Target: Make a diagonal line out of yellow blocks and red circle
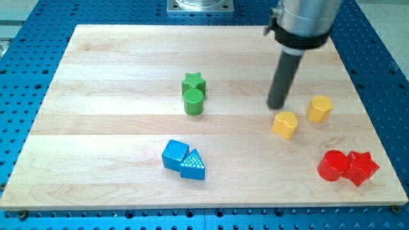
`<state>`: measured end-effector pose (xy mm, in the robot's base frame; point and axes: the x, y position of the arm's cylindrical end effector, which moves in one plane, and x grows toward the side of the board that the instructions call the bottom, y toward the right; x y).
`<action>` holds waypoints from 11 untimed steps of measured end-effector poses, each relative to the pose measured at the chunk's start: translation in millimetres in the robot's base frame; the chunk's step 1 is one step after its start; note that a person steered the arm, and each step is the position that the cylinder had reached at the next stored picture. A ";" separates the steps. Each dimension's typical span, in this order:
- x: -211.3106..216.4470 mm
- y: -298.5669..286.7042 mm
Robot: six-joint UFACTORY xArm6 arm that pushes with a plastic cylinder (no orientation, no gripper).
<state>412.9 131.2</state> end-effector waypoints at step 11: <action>49.5 31.2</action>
<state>462.4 162.4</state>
